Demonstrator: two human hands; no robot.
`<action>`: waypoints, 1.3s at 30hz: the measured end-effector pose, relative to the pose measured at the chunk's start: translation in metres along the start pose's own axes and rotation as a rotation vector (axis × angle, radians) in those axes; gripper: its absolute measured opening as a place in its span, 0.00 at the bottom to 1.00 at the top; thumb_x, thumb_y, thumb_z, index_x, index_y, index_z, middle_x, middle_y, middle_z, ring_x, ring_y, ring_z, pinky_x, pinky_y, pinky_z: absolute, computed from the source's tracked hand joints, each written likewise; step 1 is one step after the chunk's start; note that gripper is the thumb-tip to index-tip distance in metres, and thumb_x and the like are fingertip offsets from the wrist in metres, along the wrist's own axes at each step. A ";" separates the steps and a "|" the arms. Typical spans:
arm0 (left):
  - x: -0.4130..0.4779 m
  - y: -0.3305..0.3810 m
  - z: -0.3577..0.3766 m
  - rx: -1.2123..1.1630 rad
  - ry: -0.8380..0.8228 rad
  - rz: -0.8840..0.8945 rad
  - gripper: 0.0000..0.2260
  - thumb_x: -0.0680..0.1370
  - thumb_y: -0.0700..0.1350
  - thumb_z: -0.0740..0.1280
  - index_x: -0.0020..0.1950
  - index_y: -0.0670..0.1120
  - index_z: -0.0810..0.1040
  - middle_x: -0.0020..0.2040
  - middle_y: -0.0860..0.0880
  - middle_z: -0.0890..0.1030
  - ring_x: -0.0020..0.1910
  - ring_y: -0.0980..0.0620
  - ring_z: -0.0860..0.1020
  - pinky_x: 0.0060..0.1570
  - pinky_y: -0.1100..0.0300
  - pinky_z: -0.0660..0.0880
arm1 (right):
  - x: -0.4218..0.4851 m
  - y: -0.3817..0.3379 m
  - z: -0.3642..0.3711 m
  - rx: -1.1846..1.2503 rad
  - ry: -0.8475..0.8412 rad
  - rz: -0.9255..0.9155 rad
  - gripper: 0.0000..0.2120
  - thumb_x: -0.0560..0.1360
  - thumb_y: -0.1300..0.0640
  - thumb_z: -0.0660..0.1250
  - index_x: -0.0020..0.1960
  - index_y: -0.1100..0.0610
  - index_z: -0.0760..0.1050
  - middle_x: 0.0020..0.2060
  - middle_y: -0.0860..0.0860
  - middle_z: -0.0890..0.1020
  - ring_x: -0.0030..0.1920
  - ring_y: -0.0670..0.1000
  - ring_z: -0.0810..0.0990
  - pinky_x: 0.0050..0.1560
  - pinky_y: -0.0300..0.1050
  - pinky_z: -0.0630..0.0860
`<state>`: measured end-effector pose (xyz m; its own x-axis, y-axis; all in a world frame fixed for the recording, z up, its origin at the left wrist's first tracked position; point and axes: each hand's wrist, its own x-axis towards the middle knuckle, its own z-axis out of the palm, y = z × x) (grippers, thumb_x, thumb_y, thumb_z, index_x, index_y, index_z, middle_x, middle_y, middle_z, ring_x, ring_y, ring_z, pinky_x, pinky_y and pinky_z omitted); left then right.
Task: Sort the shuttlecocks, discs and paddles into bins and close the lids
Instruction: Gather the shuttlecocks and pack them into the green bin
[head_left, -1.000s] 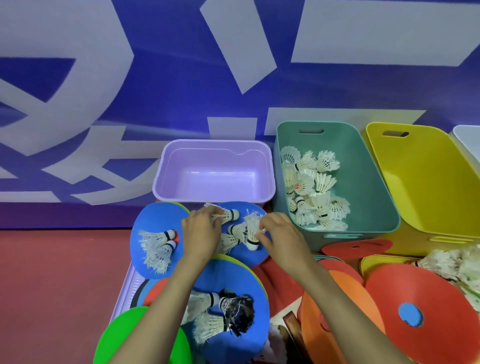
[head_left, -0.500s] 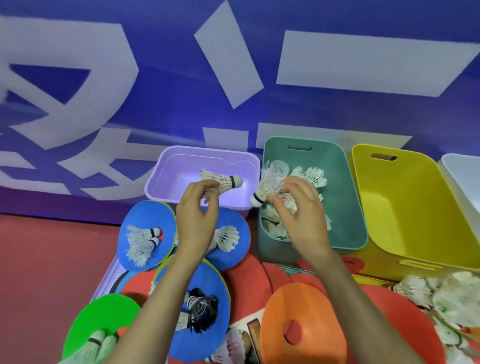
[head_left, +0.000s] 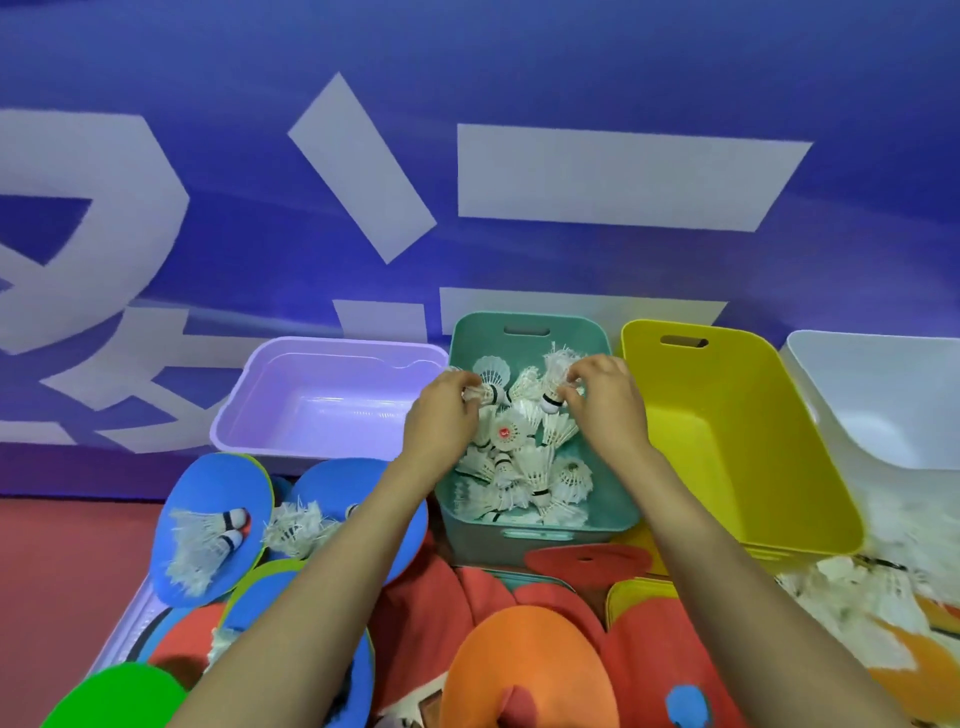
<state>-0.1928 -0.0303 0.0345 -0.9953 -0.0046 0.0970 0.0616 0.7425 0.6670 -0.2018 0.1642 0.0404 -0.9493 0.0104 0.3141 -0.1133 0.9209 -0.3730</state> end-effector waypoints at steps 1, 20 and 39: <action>0.003 0.002 0.003 0.032 -0.020 0.004 0.13 0.78 0.42 0.62 0.61 0.47 0.76 0.60 0.48 0.78 0.55 0.46 0.77 0.52 0.55 0.73 | 0.009 0.004 0.005 -0.028 -0.036 0.009 0.08 0.76 0.58 0.66 0.51 0.60 0.79 0.53 0.55 0.79 0.58 0.56 0.71 0.56 0.47 0.66; 0.082 0.016 0.078 0.465 -0.583 0.041 0.24 0.77 0.36 0.58 0.73 0.49 0.65 0.76 0.41 0.57 0.72 0.43 0.64 0.68 0.50 0.65 | 0.033 0.035 0.026 -0.113 -0.475 0.010 0.15 0.77 0.55 0.63 0.63 0.54 0.73 0.60 0.55 0.76 0.60 0.57 0.74 0.55 0.48 0.72; -0.064 -0.070 -0.066 -0.025 0.094 -0.080 0.11 0.76 0.41 0.67 0.57 0.48 0.78 0.58 0.50 0.78 0.51 0.52 0.78 0.52 0.54 0.74 | -0.047 -0.083 0.001 0.234 -0.260 -0.263 0.17 0.78 0.55 0.63 0.66 0.55 0.71 0.61 0.49 0.76 0.61 0.51 0.71 0.63 0.42 0.65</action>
<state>-0.1288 -0.1261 0.0308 -0.9857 -0.1271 0.1109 -0.0149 0.7206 0.6932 -0.1479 0.0864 0.0554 -0.9183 -0.3383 0.2058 -0.3957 0.7660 -0.5066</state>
